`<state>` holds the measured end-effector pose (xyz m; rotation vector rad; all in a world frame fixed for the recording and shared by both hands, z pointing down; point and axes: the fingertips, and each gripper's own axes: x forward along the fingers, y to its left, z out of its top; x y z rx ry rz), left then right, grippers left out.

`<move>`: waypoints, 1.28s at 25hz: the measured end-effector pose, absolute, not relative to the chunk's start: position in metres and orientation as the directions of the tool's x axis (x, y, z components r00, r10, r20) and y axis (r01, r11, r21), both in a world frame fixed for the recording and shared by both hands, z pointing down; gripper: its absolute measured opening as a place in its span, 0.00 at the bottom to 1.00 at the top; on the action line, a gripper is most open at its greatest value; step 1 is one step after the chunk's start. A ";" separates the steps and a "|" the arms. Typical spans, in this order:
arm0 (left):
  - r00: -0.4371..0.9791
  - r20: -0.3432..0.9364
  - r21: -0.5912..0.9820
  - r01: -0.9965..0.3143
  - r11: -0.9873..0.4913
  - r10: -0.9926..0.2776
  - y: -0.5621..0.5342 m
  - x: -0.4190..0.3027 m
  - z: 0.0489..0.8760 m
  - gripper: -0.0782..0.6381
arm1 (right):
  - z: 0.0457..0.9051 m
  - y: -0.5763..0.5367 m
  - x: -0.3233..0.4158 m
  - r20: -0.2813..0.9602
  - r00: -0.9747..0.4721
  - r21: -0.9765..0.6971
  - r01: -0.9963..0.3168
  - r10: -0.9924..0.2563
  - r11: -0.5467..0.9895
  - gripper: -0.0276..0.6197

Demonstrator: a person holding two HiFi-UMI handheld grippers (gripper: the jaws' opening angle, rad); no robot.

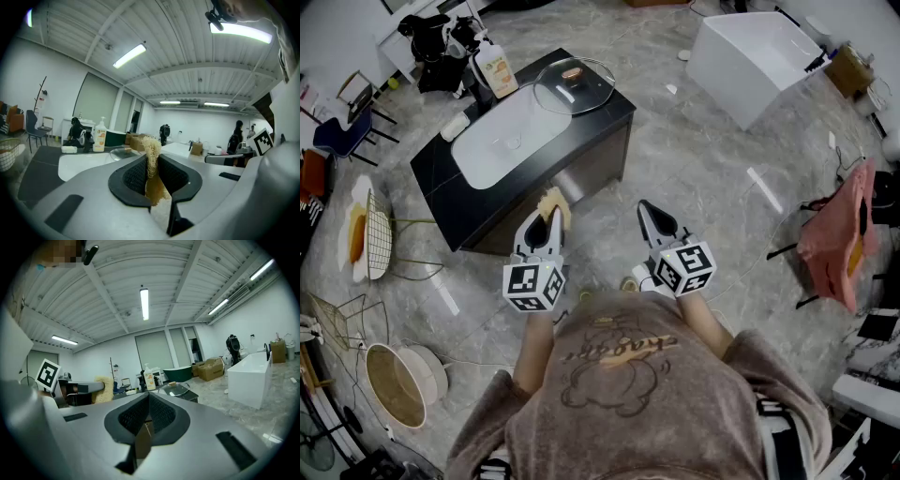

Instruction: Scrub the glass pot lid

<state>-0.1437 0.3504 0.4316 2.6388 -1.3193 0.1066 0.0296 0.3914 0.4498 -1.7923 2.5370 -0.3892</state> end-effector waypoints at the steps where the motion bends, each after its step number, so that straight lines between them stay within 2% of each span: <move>1: 0.599 0.146 0.137 -0.800 -0.584 -0.787 0.351 -0.143 0.430 0.20 | 0.448 0.392 0.030 0.131 -0.348 -0.208 -0.925 -0.928 0.318 0.04; 21: 0.531 0.134 0.138 -0.846 -0.515 -0.837 0.352 -0.096 0.434 0.20 | 0.466 0.387 0.080 0.127 -0.436 -0.245 -0.884 -0.891 0.398 0.04; 32: 0.534 0.109 0.148 -0.843 -0.518 -0.838 0.239 -0.101 0.431 0.20 | 0.470 0.284 0.078 0.126 -0.447 -0.243 -0.879 -0.885 0.410 0.04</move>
